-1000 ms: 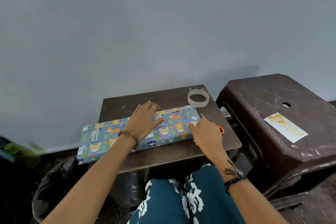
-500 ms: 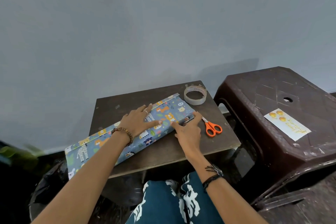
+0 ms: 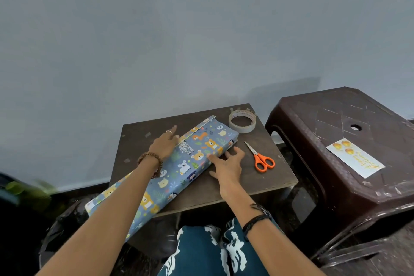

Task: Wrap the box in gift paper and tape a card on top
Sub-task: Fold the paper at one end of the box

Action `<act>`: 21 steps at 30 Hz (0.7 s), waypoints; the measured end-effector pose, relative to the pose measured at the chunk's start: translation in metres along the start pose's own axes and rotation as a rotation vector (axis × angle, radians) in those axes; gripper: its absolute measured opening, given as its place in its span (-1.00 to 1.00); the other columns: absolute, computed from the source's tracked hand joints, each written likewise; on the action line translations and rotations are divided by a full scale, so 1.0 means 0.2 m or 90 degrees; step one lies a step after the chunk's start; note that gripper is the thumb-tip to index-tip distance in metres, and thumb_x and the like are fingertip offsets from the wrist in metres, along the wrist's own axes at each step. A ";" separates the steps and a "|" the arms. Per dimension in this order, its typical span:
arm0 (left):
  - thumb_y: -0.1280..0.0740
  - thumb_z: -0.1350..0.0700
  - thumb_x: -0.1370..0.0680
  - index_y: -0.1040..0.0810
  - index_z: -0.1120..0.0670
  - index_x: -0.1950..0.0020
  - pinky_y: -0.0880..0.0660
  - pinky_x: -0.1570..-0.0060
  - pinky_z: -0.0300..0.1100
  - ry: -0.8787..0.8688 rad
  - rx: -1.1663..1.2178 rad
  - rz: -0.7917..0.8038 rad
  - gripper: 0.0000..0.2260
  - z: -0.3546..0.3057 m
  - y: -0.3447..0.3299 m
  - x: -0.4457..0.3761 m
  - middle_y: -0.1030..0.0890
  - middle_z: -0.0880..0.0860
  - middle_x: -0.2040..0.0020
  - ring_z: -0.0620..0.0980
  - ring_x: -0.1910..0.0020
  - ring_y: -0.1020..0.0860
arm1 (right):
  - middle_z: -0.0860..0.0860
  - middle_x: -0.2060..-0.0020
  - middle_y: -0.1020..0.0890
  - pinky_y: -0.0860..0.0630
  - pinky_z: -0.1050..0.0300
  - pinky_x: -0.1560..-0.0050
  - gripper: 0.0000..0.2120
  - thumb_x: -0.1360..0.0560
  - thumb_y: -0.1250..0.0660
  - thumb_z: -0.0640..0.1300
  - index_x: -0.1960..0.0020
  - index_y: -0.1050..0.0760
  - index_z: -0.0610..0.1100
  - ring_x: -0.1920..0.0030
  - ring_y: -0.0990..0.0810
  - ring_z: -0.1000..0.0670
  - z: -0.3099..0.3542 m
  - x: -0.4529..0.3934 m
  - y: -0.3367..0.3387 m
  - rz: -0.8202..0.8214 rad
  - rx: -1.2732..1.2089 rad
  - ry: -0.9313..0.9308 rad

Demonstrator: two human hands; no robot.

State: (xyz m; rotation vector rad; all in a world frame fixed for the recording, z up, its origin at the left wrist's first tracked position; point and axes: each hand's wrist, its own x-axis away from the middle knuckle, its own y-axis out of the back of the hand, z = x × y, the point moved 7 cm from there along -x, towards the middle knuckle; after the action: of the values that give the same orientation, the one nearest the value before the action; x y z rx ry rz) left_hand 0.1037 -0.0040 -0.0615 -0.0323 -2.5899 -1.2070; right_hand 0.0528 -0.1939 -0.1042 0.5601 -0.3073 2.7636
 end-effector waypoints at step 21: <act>-0.22 0.10 -0.59 -0.49 -0.01 -0.14 -0.45 0.09 -0.27 -0.301 0.280 -0.091 -0.85 -0.72 0.95 0.37 -0.55 -0.13 0.02 -0.27 0.05 -0.48 | 0.00 0.09 -0.65 -0.55 0.33 0.20 -0.74 -0.44 -0.31 -0.40 -0.10 -0.52 -0.21 0.15 -0.63 0.09 1.29 0.23 -0.32 0.391 -0.002 0.323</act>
State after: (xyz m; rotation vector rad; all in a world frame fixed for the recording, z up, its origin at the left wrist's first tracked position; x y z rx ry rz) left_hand 0.0948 0.0044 0.1876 -0.0468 -3.2700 -0.7038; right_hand 0.1233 -0.1915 0.1562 -0.3074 -0.4132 3.3442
